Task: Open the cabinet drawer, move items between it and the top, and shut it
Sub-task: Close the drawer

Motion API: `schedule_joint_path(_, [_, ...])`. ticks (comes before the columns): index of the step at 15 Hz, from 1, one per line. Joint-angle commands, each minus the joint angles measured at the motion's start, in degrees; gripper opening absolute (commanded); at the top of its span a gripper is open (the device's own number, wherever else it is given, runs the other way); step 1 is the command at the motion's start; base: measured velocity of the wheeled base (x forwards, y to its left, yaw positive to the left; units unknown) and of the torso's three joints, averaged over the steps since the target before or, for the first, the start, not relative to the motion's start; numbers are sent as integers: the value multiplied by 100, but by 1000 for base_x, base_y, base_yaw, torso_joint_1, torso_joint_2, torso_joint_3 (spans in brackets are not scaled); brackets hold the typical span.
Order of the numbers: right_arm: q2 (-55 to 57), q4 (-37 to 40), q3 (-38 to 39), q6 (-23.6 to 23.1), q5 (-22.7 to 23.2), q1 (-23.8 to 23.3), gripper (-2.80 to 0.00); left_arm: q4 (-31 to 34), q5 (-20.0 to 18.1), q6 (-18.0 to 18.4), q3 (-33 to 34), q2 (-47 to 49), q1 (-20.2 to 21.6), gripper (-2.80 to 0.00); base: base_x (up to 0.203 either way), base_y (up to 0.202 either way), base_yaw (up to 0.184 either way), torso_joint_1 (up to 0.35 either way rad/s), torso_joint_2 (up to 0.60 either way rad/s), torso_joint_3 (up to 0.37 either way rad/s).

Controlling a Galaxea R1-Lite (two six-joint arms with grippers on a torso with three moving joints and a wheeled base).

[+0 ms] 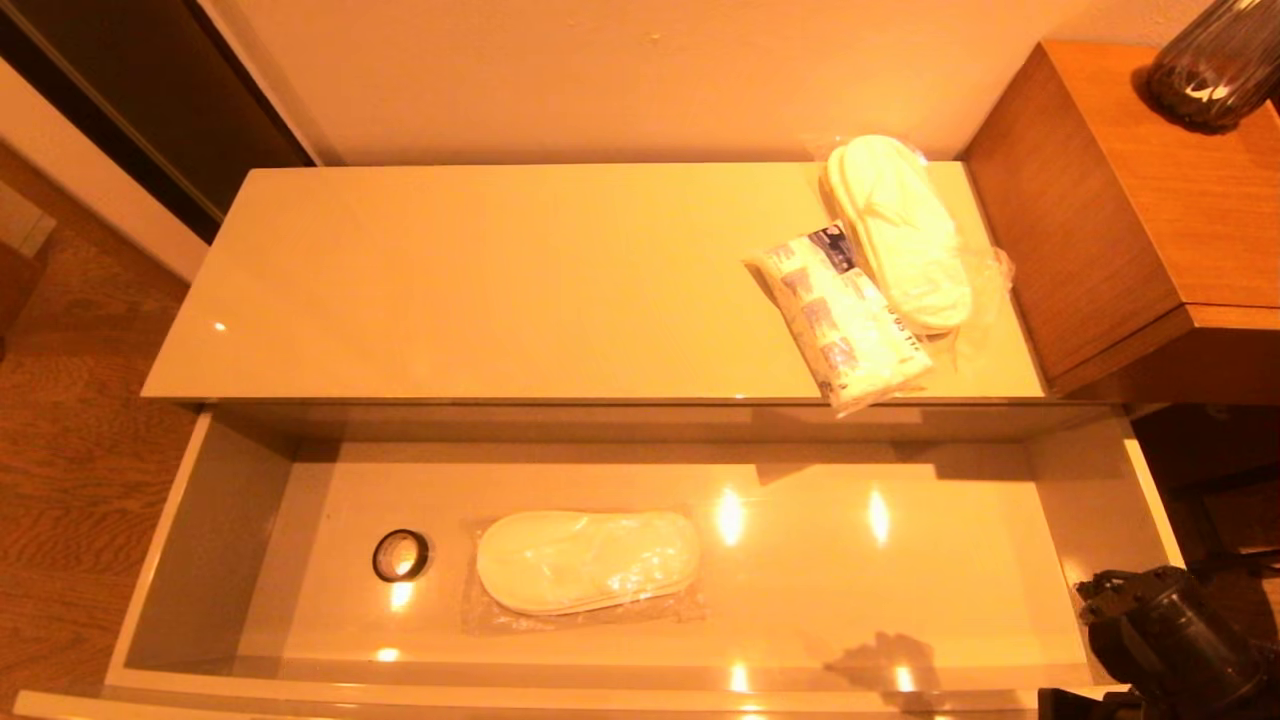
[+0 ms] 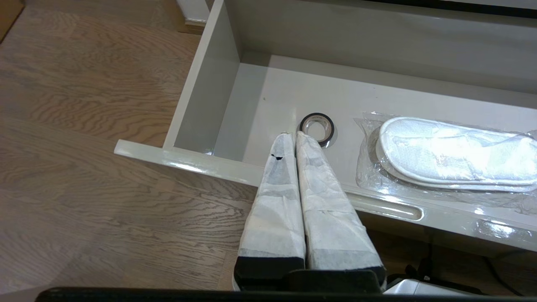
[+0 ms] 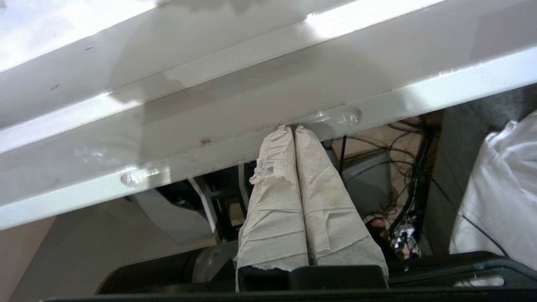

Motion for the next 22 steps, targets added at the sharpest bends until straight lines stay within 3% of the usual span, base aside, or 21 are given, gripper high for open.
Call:
schedule_joint_path(1, [-227, 5, -57, 46, -80, 7, -280, -2, 4, -3, 9, -222, 2, -280, 0, 0, 0, 0, 0, 0])
schedule_joint_path(4, [-258, -33, -446, 804, -516, -1, -280, -2, 4, -3, 9, -222, 2, -280, 0, 0, 0, 0, 0, 0])
schedule_joint_path(8, [-656, 482, -536, 799, -640, 16, -280, -2, 4, -3, 9, -222, 2, -280, 0, 0, 0, 0, 0, 0])
schedule_joint_path(10, [-1123, 1145, -748, 663, -489, 145, -280, -2, 4, -3, 12, -222, 2, -280, 0, 0, 0, 0, 0, 0])
schedule_joint_path(13, [-1421, 1984, -966, 615, 110, 425, -280, -2, 4, -3, 9, -222, 2, -280, 0, 0, 0, 0, 0, 0])
schedule_joint_path(22, [-32, 1654, -625, 833, 718, 429, -280, -2, 4, -3, 9, -222, 2, -280, 0, 0, 0, 0, 0, 0])
